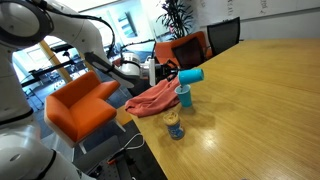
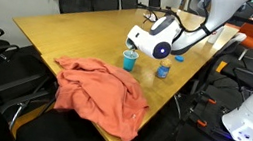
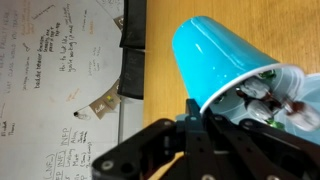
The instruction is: Pour the contents from the right cup into the left cup
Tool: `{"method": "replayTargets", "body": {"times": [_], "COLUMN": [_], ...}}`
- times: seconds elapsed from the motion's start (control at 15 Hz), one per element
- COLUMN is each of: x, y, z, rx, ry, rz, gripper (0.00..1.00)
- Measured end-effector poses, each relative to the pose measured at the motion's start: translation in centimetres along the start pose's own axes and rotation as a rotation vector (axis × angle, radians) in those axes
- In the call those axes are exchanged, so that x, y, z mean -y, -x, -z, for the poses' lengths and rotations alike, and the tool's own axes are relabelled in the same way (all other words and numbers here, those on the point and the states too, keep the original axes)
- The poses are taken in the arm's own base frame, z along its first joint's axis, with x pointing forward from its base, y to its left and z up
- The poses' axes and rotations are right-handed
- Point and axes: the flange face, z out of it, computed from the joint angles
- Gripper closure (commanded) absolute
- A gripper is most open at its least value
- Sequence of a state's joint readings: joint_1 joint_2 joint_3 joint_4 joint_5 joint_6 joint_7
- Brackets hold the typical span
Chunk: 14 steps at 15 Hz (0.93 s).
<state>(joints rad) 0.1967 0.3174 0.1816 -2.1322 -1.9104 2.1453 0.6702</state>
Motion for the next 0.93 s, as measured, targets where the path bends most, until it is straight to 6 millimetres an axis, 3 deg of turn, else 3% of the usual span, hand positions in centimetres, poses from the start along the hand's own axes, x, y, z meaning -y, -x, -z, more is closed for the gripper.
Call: {"method": "replayTargets", "body": {"times": [0.4, 0.93], "x": [1.6, 1.6], "y": [0.3, 0.2], "z": [0.7, 1.1], "rx": [0.026, 0.043], "ry": [0.028, 0.095], "rz": [0.059, 0.127], "gripper": [0.99, 0.99]}}
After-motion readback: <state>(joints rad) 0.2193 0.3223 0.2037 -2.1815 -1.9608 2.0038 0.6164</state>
